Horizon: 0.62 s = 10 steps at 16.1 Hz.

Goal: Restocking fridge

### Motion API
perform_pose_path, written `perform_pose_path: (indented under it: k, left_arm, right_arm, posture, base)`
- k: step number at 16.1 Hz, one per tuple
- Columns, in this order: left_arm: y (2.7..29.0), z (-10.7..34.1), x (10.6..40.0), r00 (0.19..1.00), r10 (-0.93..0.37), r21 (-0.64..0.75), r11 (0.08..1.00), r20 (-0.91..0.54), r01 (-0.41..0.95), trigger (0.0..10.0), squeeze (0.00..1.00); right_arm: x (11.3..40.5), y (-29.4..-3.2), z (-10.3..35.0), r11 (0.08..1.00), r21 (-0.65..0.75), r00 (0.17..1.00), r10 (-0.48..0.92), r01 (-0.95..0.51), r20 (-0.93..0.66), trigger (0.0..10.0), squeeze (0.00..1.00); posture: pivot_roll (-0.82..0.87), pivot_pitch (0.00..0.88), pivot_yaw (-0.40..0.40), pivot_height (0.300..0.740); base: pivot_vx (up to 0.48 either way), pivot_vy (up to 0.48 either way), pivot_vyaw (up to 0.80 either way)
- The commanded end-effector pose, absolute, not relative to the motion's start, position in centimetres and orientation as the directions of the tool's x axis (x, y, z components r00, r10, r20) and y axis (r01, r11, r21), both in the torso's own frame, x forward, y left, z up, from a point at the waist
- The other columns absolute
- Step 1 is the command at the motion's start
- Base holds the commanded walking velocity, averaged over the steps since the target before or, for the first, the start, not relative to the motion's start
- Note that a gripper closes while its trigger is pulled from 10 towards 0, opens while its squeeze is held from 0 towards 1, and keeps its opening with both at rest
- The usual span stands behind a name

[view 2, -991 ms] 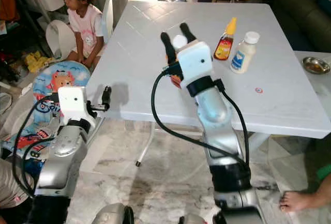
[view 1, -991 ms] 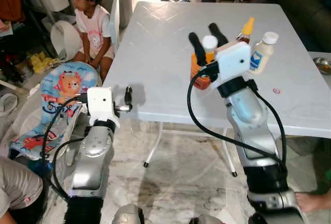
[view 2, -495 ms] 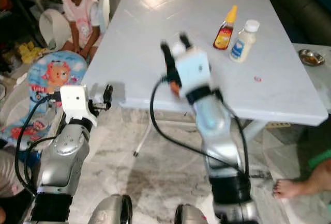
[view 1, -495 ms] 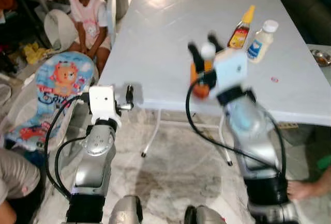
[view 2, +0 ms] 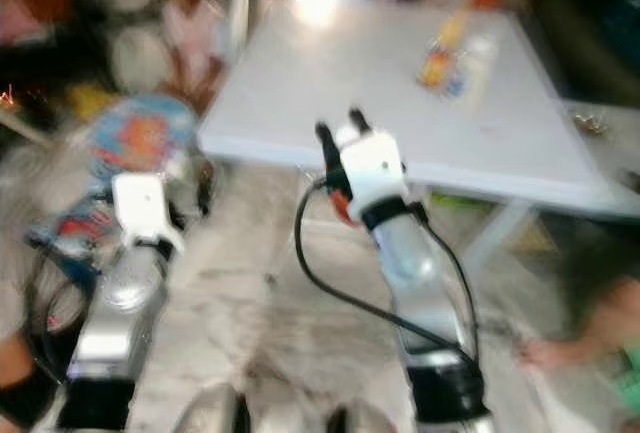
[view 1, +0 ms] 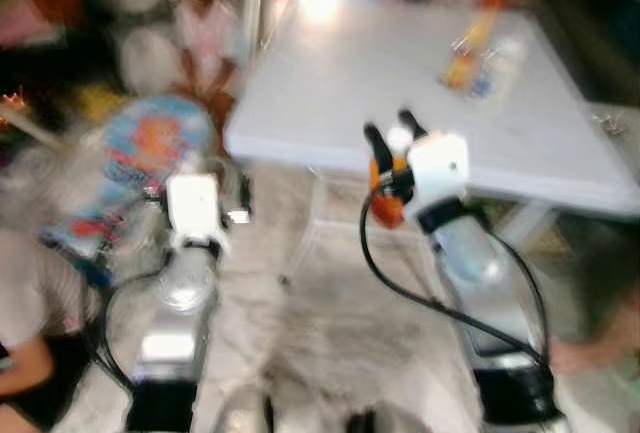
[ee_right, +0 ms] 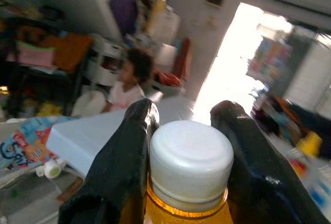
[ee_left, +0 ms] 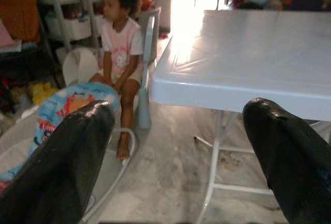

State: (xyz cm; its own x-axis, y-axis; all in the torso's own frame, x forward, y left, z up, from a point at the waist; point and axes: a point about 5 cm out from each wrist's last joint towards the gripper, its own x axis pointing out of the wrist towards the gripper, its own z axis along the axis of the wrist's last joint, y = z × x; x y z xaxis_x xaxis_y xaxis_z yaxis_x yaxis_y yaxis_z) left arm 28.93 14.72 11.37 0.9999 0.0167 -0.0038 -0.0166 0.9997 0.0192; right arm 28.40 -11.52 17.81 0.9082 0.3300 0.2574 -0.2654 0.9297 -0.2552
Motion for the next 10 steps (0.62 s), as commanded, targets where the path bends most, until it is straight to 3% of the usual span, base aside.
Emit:
perform_pose_path:
  k: [1, 5, 10]
  left_arm:
    - [15.0, 11.1, 28.4, 1.000, 0.028, 0.013, 1.000, -0.002, -0.028, 10.0, 0.00]
    - [17.1, 10.4, 26.6, 0.990, 0.141, 0.027, 0.990, 0.022, -0.142, 10.0, 0.00]
    - [16.6, 10.3, 26.3, 0.992, 0.120, 0.074, 0.990, 0.032, -0.122, 10.0, 0.00]
  right_arm:
    - [28.5, -12.8, 17.3, 0.950, -0.211, 0.931, 0.276, -0.228, 0.238, 10.0, 0.00]
    - [26.5, -17.0, 12.7, 0.981, -0.164, 0.988, 0.120, -0.103, 0.096, 10.0, 0.00]
    - [26.7, -16.7, 13.8, 0.981, -0.161, 0.983, 0.133, -0.112, 0.126, 10.0, 0.00]
  posture:
    - [0.01, 0.000, -0.018, 0.740]
    - [0.04, 0.000, -0.014, 0.740]
    - [0.03, 0.000, 0.006, 0.740]
  base:
    - [0.000, 0.000, 0.00]
    - [0.000, 0.000, 0.00]
    - [0.000, 0.000, 0.00]
